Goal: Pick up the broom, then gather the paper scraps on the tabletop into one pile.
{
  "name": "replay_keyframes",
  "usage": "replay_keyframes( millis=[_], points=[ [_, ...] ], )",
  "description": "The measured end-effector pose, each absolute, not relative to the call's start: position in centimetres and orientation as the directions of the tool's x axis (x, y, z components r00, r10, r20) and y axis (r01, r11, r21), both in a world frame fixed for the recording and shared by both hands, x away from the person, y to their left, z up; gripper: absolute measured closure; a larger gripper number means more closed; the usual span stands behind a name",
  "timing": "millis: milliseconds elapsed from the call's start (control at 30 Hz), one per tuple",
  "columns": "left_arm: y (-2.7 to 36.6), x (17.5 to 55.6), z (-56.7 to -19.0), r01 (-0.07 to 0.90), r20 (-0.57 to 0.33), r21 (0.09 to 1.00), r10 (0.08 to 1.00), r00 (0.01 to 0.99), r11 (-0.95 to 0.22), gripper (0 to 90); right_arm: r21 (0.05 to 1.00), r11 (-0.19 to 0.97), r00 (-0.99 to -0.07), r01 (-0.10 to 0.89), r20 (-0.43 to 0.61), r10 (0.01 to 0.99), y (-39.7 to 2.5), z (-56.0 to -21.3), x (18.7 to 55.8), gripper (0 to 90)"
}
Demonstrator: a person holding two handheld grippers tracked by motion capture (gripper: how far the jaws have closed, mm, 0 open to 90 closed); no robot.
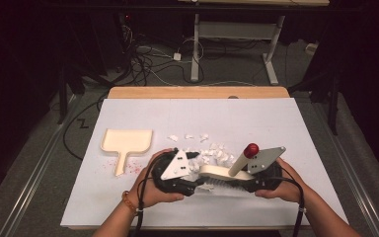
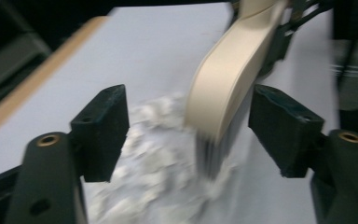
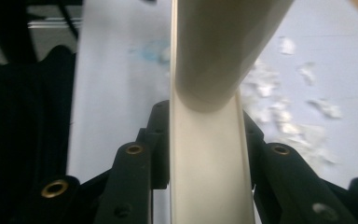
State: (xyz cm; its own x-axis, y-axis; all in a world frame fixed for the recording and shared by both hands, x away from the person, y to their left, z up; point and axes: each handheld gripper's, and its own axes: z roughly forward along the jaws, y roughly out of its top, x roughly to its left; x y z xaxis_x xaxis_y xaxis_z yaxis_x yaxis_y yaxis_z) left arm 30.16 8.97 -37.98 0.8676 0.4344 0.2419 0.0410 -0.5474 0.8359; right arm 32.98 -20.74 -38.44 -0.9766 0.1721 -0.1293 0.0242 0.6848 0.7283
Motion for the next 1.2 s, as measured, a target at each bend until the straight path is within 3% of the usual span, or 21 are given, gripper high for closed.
replay_keyframes(
  millis=[233,500,733,1033,1200],
  points=[
    [15.0,29.0,-40.0,0.111,0.306,0.836,0.626,0.717,-0.537,22.0,0.761,0.646,-0.945,0.059,-0.167,0.283,-21.6,-37.6,33.6,67.5],
    [19.8,27.9,-43.7,0.254,0.262,0.825,0.741,0.618,-0.504,22.0,0.779,0.621,-0.922,0.082,-0.178,0.344,-22.5,-37.3,34.1,67.5],
    [21.2,26.4,-45.3,0.332,0.196,0.827,0.786,0.586,-0.454,21.6,0.808,0.584,-0.895,0.083,-0.197,0.4,-22.9,-36.8,34.2,67.6],
    [20.8,26.5,-45.5,0.335,0.215,0.809,0.773,0.596,-0.483,20.8,0.818,0.561,-0.849,0.123,-0.206,0.487,-23.8,-36.5,35.1,67.5],
    [20.4,26.8,-45.9,0.34,0.217,0.797,0.762,0.61,-0.499,20.8,0.814,0.564,-0.808,0.138,-0.237,0.54,-24.1,-36.6,37.6,67.5]
  ],
)
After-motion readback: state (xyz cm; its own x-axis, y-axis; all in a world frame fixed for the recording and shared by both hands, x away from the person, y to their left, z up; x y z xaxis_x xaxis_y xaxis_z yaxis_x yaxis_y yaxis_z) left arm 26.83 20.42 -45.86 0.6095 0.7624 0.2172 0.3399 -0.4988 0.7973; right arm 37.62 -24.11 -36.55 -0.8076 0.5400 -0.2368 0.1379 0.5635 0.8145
